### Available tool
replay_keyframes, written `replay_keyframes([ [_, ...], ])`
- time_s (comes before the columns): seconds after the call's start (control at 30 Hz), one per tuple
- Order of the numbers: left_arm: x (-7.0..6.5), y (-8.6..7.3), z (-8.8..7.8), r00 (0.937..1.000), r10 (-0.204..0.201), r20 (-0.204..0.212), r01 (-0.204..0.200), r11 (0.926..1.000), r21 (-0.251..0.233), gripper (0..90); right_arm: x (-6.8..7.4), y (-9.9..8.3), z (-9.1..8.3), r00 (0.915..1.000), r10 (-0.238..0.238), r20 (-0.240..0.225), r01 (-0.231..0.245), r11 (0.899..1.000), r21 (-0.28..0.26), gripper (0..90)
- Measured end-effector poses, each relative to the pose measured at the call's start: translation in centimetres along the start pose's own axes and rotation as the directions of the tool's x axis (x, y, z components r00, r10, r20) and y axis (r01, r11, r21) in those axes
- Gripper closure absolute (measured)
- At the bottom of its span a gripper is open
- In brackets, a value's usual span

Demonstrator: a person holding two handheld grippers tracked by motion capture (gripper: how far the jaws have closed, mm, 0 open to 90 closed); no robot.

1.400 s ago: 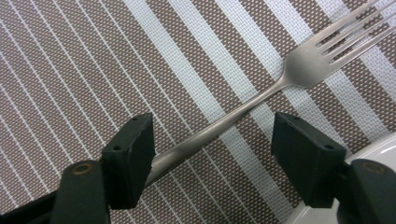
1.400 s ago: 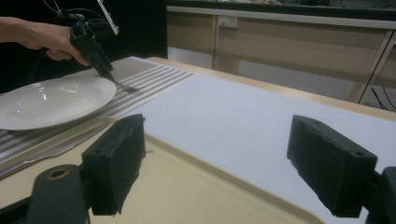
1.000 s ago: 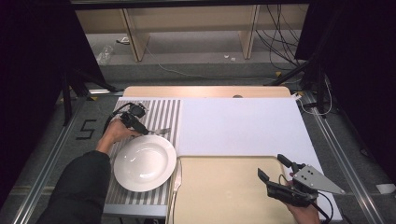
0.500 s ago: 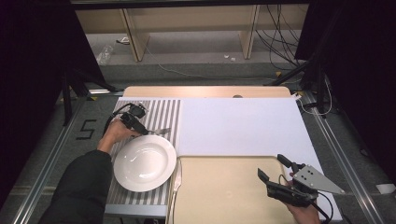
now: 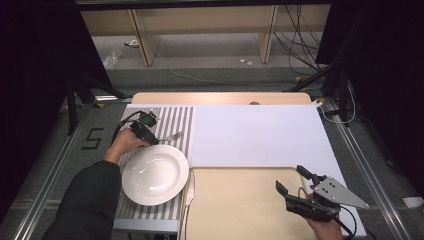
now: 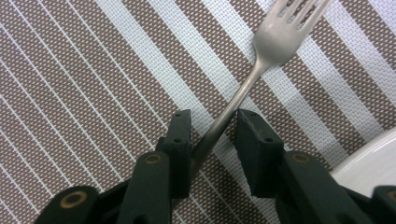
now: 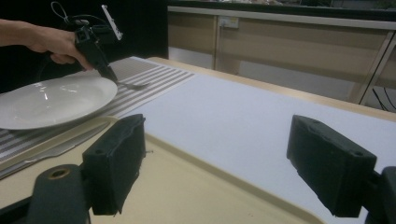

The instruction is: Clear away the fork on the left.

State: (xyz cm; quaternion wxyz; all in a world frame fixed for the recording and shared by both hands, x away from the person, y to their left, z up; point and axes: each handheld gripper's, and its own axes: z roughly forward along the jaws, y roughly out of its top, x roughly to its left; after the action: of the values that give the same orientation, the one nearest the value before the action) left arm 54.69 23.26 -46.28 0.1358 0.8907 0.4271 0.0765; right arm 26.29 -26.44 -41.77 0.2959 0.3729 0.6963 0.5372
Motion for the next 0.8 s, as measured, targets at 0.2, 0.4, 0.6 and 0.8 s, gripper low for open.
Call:
replay_keyframes([
  [0.2,-0.33,0.01,-0.03,0.9997,0.025,0.006,-0.025,0.9997,-0.001,74.0,0.02,0.0,0.01,1.0,0.0,0.0,0.0,1.0,0.003,20.3],
  [0.4,-0.56,0.05,-0.03,0.9992,0.038,0.014,-0.038,0.9993,0.001,81.8,0.01,0.0,0.04,1.0,-0.002,0.001,0.002,1.0,0.003,20.3],
  [0.6,-0.52,0.06,-0.05,0.9998,0.012,0.016,-0.012,0.9999,0.002,84.0,-0.01,0.01,0.0,1.0,-0.001,0.003,0.001,1.0,0.002,20.4],
  [0.8,-0.25,0.15,-0.2,0.9995,-0.025,-0.018,0.024,0.9995,-0.018,84.2,-0.01,0.01,0.02,1.0,-0.001,0.003,0.001,1.0,0.005,20.4],
])
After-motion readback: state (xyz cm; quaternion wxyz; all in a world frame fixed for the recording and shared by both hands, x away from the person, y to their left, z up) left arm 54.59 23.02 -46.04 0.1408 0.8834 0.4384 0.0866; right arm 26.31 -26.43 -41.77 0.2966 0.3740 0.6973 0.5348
